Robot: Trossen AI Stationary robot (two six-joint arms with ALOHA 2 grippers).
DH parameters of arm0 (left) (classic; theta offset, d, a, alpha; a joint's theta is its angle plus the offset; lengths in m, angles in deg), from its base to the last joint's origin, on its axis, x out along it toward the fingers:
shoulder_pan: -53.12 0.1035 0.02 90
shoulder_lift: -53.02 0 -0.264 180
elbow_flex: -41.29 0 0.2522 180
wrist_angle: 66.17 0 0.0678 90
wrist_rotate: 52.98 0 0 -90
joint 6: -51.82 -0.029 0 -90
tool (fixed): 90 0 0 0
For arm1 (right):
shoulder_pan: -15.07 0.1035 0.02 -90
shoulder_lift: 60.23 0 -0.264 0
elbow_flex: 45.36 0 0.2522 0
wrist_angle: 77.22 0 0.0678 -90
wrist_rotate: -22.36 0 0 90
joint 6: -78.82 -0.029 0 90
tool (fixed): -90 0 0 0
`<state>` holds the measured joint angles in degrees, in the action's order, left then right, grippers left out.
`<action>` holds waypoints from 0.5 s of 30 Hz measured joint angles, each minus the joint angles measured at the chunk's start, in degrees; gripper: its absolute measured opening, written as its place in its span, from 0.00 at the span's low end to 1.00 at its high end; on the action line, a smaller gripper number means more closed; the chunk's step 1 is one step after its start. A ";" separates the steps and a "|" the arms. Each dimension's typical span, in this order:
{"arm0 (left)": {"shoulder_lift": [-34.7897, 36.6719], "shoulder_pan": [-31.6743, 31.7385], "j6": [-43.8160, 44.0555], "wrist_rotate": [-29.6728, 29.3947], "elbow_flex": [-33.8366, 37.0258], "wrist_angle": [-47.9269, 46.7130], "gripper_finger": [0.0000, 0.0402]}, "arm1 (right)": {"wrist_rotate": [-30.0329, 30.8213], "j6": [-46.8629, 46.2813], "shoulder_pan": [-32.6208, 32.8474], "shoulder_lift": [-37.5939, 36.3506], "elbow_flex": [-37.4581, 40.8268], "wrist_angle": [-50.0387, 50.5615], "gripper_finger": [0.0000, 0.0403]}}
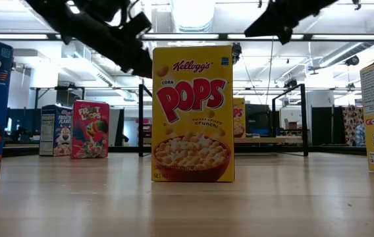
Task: Stack cereal on shelf
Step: Put the right blue cereal box on the shelf
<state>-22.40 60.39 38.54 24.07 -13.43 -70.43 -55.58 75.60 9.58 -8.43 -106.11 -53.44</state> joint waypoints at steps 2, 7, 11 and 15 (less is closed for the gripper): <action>2.05 0.11 -1.93 -0.04 0.88 -0.31 0.58 | -0.04 -0.02 -0.52 2.25 -3.37 3.03 0.02; 5.64 0.13 -6.03 -0.09 0.84 -0.12 0.58 | -0.03 0.50 -3.37 8.09 -12.71 13.00 0.02; 6.92 0.15 -8.56 -0.56 0.57 -0.61 0.58 | -0.46 3.27 -6.26 12.96 -19.75 19.30 0.02; 7.71 0.26 -10.83 -5.67 0.58 -0.67 0.58 | -0.90 7.20 -9.54 17.35 -25.27 22.86 0.02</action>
<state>-14.69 60.65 27.70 18.40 -12.85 -71.10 -56.48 82.79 0.04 8.92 -131.38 -30.58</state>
